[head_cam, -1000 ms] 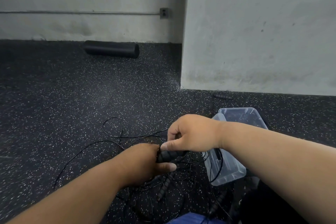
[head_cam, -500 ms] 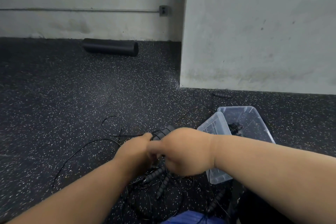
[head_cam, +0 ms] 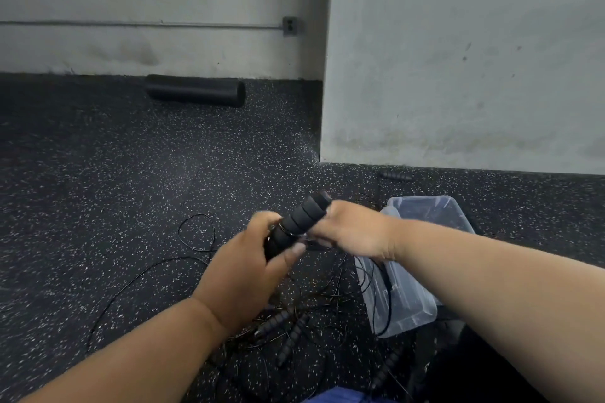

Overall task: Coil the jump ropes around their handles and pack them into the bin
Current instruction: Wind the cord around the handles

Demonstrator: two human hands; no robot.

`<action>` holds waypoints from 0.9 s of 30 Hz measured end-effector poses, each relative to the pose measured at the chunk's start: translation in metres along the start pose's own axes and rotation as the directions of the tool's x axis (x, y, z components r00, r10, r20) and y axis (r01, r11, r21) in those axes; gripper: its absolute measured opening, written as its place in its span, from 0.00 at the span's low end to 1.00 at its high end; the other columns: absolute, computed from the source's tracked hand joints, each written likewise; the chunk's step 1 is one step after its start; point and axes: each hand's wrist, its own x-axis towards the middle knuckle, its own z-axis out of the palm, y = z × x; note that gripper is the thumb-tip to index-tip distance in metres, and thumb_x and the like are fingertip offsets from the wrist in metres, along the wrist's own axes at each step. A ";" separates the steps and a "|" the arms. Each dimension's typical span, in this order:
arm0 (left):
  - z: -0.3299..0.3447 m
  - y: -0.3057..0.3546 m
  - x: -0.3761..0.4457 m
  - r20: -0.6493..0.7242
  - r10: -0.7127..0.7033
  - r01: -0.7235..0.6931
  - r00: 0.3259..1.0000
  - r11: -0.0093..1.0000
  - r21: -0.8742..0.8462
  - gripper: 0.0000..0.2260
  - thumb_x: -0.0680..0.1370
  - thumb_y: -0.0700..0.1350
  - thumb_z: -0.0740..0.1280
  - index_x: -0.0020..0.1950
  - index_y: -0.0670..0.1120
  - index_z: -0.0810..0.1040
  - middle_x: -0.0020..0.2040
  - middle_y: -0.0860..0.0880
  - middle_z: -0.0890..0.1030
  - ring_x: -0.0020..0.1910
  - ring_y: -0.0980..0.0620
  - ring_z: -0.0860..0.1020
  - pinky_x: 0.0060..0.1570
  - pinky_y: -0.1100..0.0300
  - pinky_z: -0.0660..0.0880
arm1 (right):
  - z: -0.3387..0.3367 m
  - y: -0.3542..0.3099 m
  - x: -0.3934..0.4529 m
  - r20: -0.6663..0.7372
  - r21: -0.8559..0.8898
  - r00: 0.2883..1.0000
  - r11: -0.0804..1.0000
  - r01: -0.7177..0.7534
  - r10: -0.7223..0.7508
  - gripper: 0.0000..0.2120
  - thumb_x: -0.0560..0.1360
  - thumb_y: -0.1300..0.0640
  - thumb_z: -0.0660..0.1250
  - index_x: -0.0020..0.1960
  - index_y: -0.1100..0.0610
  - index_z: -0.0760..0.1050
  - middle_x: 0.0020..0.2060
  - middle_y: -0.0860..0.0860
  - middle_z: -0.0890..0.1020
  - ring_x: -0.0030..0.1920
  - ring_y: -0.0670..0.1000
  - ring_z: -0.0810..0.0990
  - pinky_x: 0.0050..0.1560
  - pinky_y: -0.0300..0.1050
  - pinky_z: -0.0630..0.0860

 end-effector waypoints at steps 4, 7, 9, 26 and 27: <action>-0.004 -0.015 0.010 -0.097 -0.117 0.126 0.988 0.987 0.095 0.21 0.82 0.62 0.65 0.73 0.64 0.63 0.48 0.58 0.80 0.45 0.54 0.80 0.47 0.52 0.77 | 0.033 -0.004 -0.003 -0.003 -0.222 1.000 0.975 0.029 -0.030 0.12 0.87 0.48 0.59 0.48 0.51 0.75 0.33 0.45 0.75 0.31 0.46 0.71 0.35 0.47 0.71; -0.009 -0.035 0.020 -0.015 -0.205 0.198 0.979 0.923 0.329 0.14 0.83 0.59 0.64 0.66 0.61 0.68 0.45 0.55 0.81 0.44 0.49 0.80 0.45 0.51 0.78 | 0.037 -0.015 -0.013 0.115 -0.530 0.991 0.839 0.122 -0.072 0.09 0.85 0.49 0.60 0.47 0.49 0.72 0.38 0.45 0.77 0.39 0.49 0.76 0.40 0.49 0.72; -0.008 -0.044 0.021 0.127 -0.244 0.168 0.961 0.886 0.433 0.13 0.82 0.58 0.66 0.64 0.59 0.69 0.44 0.55 0.81 0.45 0.48 0.80 0.46 0.52 0.78 | 0.035 -0.024 -0.016 0.116 -0.570 0.987 0.806 0.156 -0.109 0.09 0.85 0.50 0.62 0.47 0.51 0.73 0.37 0.44 0.76 0.38 0.47 0.74 0.39 0.47 0.67; 0.000 -0.031 0.022 0.249 -0.407 0.474 0.879 0.808 -0.351 0.15 0.75 0.51 0.76 0.59 0.58 0.76 0.45 0.47 0.87 0.43 0.46 0.87 0.53 0.37 0.83 | 0.031 -0.025 -0.016 -0.103 -0.015 0.994 1.000 0.018 -0.020 0.13 0.85 0.49 0.64 0.44 0.54 0.73 0.31 0.47 0.72 0.29 0.47 0.67 0.30 0.45 0.67; -0.004 -0.034 0.024 0.286 -0.409 0.495 0.866 0.782 -0.380 0.18 0.74 0.46 0.78 0.60 0.58 0.77 0.49 0.46 0.86 0.47 0.46 0.86 0.57 0.37 0.82 | 0.028 -0.023 -0.015 -0.130 -0.015 0.992 1.000 -0.008 0.006 0.13 0.85 0.48 0.64 0.43 0.52 0.72 0.31 0.48 0.73 0.29 0.48 0.68 0.30 0.45 0.67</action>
